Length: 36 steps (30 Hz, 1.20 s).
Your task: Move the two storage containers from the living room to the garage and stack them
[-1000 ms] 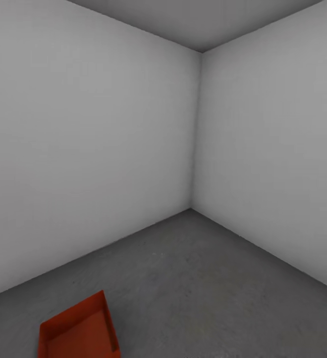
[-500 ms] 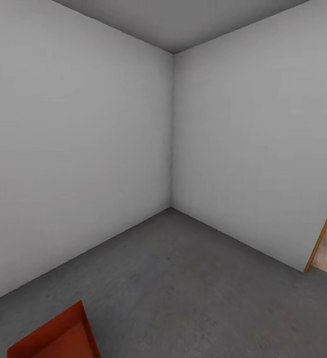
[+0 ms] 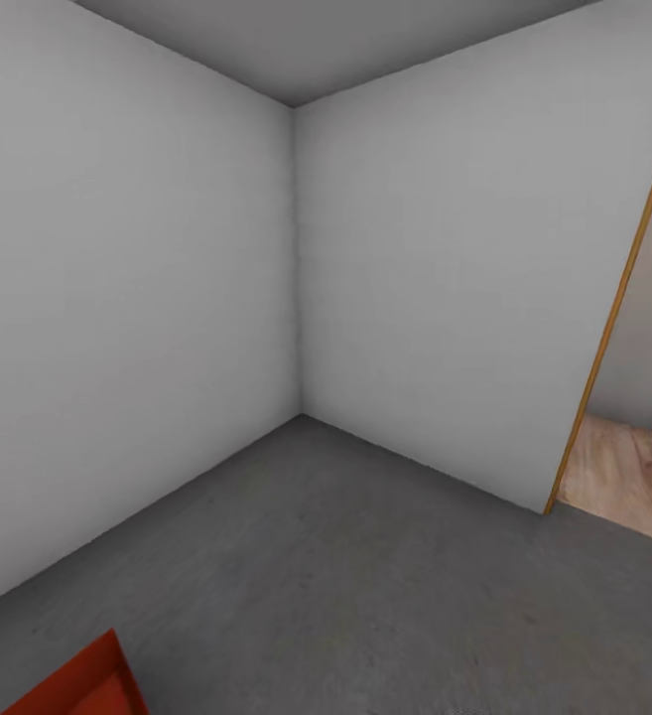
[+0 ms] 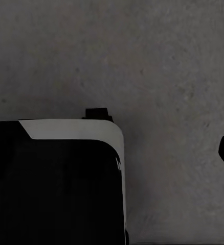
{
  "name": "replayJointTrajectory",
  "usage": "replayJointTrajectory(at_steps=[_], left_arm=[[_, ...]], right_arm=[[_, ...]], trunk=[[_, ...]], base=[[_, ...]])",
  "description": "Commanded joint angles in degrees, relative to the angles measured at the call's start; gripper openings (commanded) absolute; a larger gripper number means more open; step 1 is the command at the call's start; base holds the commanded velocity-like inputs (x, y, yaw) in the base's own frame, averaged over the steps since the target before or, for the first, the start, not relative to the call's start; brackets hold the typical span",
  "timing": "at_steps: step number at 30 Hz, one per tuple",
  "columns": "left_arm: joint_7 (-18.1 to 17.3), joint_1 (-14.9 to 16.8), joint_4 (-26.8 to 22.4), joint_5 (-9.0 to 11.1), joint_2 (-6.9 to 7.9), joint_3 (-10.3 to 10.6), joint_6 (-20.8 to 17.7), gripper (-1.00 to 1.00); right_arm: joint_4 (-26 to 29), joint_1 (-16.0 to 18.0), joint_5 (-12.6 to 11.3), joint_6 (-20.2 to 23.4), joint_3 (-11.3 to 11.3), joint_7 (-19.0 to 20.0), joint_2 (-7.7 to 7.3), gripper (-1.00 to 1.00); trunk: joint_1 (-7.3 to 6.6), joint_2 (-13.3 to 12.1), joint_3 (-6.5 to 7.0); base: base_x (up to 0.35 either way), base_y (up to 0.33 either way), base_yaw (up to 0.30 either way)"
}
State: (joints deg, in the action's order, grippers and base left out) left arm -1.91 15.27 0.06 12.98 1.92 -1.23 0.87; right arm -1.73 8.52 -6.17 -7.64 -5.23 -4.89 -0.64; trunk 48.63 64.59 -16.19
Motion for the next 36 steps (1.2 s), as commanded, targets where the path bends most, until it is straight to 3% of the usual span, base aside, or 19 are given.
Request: replayJointTrajectory(at_steps=[1, 36], left_arm=[[-0.2, 0.0, 0.0, 0.4, 0.02, -0.1, 0.1, 1.00], [-0.2, 0.0, 0.0, 0.4, -0.07, -0.1, 0.1, 1.00]], right_arm=[[-0.2, 0.1, -0.6, -0.3, -0.5, 0.0, 0.02, 1.00], [-0.2, 0.1, -0.6, -0.4, -0.5, 0.0, 0.02, 1.00]], trunk=[[0.00, 0.0, -0.07], [0.00, 0.0, -0.07]], base=[[0.000, 0.000, -0.297], [0.000, 0.000, -0.297]])
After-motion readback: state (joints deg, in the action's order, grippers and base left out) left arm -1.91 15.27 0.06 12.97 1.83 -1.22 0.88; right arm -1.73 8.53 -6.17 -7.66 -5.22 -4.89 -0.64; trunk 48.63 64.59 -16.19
